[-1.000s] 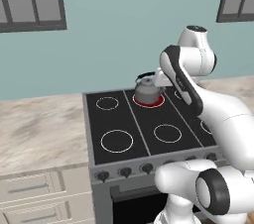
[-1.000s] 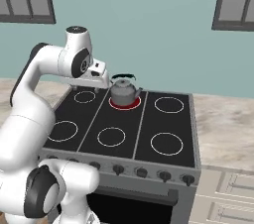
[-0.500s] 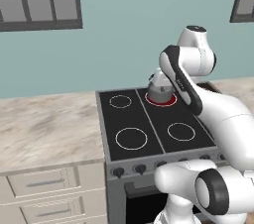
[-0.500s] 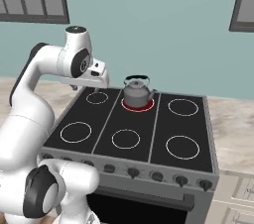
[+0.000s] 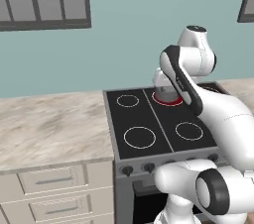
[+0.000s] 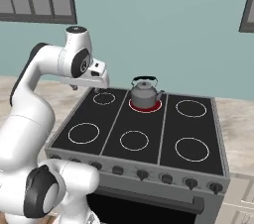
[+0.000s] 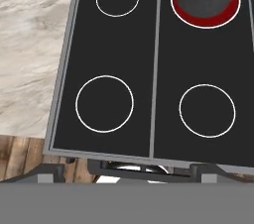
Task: Lower the heat of the kettle.
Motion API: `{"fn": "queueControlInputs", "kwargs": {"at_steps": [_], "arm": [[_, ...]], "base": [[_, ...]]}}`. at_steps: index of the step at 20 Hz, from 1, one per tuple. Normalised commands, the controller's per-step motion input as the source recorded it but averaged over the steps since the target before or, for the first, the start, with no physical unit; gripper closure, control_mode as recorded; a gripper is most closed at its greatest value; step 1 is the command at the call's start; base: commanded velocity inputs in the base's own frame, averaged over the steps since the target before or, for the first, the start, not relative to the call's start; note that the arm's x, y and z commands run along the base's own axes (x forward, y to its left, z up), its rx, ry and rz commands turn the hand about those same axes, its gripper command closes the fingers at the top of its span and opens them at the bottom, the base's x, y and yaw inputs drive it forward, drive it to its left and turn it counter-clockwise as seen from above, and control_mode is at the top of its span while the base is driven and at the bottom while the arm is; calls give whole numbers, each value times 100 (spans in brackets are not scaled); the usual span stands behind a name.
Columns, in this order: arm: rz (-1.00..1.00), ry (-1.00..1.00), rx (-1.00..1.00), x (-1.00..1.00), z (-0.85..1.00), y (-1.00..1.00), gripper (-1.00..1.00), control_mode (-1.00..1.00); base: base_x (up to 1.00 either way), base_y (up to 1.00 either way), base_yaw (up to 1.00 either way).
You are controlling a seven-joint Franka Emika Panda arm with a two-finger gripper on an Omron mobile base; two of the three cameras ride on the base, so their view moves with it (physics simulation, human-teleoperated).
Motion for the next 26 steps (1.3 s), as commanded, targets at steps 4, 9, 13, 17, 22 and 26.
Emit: {"fn": "queueControlInputs", "kwargs": {"at_steps": [4, 9, 13, 17, 22, 26], "arm": [[0, 0, 0, 0, 0, 0, -100, 100], [0, 0, 0, 0, 0, 0, -100, 100], [0, 0, 0, 0, 0, 0, -100, 100], [0, 0, 0, 0, 0, 0, -100, 100], [0, -17, 12, -34, -3, -71, -100, -100], [0, -28, 21, -70, -17, -100, -100, -100]], "base": [[2, 43, 0], [7, 27, 0], [0, 0, 0], [0, -1, 0], [0, 0, 0], [0, 0, 0]]}}
